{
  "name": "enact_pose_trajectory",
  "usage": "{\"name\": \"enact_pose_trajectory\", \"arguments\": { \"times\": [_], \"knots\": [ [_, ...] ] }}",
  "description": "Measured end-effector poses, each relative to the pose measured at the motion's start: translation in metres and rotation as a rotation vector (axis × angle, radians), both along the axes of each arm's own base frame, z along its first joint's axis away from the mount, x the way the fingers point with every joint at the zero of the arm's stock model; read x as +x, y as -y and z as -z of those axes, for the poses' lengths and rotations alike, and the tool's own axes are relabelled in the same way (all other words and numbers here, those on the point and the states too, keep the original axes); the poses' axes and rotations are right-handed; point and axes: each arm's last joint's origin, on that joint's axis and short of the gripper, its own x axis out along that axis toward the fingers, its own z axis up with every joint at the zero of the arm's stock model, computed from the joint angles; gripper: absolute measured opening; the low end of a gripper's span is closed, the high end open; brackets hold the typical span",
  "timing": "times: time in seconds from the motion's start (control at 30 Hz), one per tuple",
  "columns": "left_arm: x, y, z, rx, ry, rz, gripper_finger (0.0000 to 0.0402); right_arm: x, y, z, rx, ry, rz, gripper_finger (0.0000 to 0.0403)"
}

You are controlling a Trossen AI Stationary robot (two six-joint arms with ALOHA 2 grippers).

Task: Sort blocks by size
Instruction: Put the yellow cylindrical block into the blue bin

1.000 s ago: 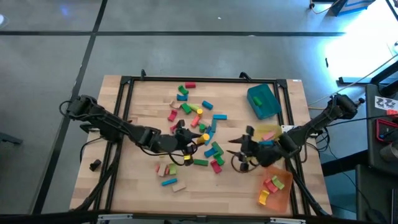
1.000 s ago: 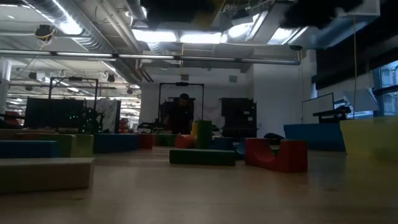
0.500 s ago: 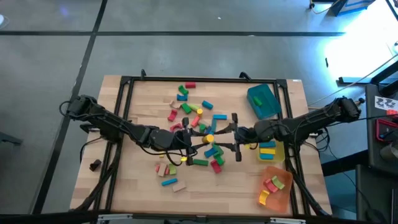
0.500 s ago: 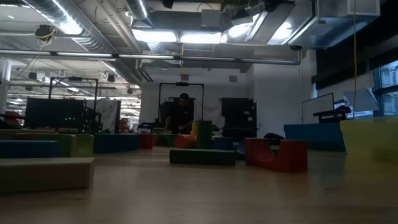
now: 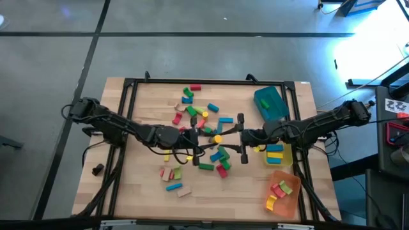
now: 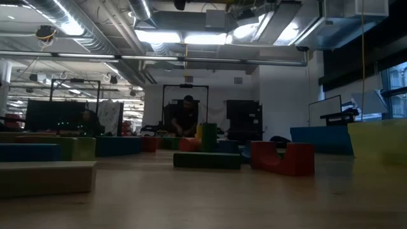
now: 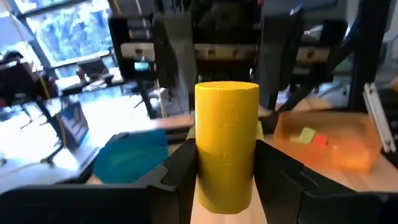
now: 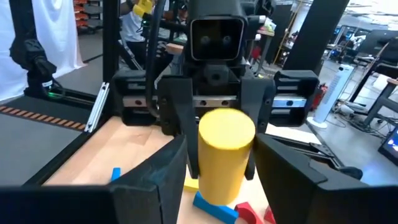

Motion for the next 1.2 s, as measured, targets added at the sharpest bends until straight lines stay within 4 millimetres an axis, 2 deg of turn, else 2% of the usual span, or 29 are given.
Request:
{"name": "enact_pose_trajectory", "arguments": {
  "times": [0.17,0.37,0.87,0.97,1.1,1.2],
  "knots": [
    [0.009,-0.002,0.002,0.034,0.062,0.057,0.0125,0.0,0.0,0.0,0.0,0.004,0.0,0.0186],
    [0.021,-0.005,0.02,0.053,0.043,0.046,0.0125,0.0,0.0,-0.001,-0.001,0.007,-0.001,0.0186],
    [0.022,-0.006,0.016,0.047,0.09,0.047,0.0125,0.003,-0.001,0.005,-0.034,-0.019,0.007,0.0186],
    [0.022,-0.006,0.016,0.048,0.084,0.047,0.0125,0.003,-0.001,0.005,-0.034,-0.016,0.007,0.0175],
    [0.022,-0.006,0.017,0.063,0.078,0.047,0.0125,0.004,-0.001,0.006,-0.036,-0.019,0.008,0.0133],
    [0.022,-0.006,0.018,0.067,0.065,0.048,0.0126,0.004,-0.001,0.006,-0.037,-0.023,0.012,0.0133]
  ]
}}
